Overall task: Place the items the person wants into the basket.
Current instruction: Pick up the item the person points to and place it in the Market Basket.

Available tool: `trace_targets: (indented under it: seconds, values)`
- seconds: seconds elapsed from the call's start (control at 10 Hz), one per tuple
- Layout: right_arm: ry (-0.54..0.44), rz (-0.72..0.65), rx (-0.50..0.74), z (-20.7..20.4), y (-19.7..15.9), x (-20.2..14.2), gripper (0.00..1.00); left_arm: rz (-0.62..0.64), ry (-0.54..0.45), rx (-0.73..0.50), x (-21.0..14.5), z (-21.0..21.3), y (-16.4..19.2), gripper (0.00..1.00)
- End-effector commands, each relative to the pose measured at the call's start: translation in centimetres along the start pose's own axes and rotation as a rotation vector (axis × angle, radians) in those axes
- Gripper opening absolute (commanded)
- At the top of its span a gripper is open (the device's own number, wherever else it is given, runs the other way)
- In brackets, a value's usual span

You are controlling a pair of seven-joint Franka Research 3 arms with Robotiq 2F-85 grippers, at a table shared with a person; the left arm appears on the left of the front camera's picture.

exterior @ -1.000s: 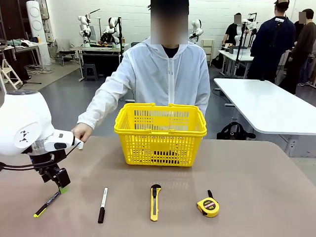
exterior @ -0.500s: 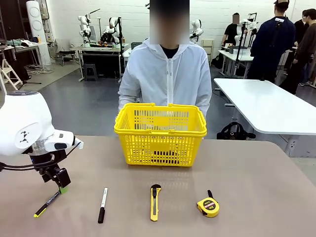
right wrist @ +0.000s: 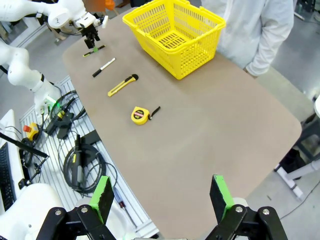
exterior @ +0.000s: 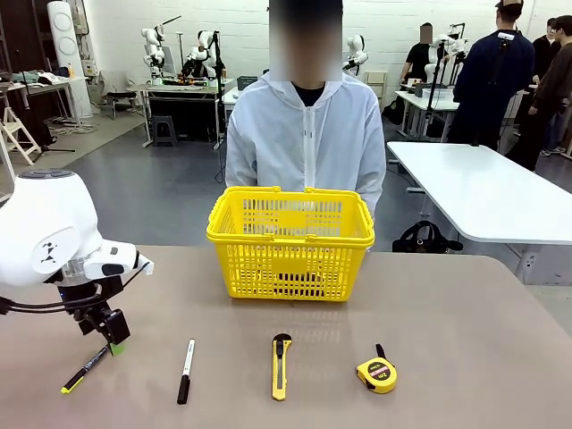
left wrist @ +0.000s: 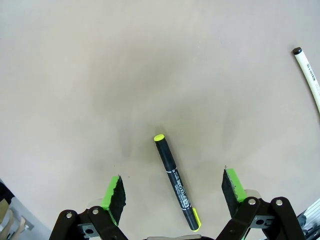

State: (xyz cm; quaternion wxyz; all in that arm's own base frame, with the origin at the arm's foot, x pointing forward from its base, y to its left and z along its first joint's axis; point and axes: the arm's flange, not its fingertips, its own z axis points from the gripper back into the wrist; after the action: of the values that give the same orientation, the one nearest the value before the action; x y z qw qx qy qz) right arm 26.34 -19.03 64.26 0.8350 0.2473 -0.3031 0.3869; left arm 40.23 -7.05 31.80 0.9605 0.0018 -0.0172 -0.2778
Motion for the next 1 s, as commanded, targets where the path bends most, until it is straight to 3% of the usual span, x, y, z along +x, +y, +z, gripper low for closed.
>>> trace_targets:
  seconds: [0.0, 0.5, 0.6, 0.8, 0.9]
  values:
    - [-0.022, 0.013, 0.013, 0.02, -0.04, 0.07, 1.0, 0.003, 0.011, -0.011, -0.34, -1.13, -0.44, 1.0]
    - [-0.022, 0.013, 0.013, 0.02, -0.04, 0.07, 1.0, 0.005, 0.033, -0.024, 0.35, -1.64, 0.25, 1.0]
    - [-0.022, 0.013, 0.013, 0.02, -0.04, 0.07, 1.0, 0.006, 0.034, -0.021, 0.02, -1.72, -0.09, 0.42]
    - [-0.022, 0.013, 0.013, 0.02, -0.04, 0.07, 1.0, 0.005, 0.036, -0.023, 0.16, -1.54, 0.34, 0.42]
    - [-0.022, 0.013, 0.013, 0.02, -0.04, 0.07, 1.0, 0.009, 0.035, -0.022, -0.08, -1.6, 0.1, 0.0]
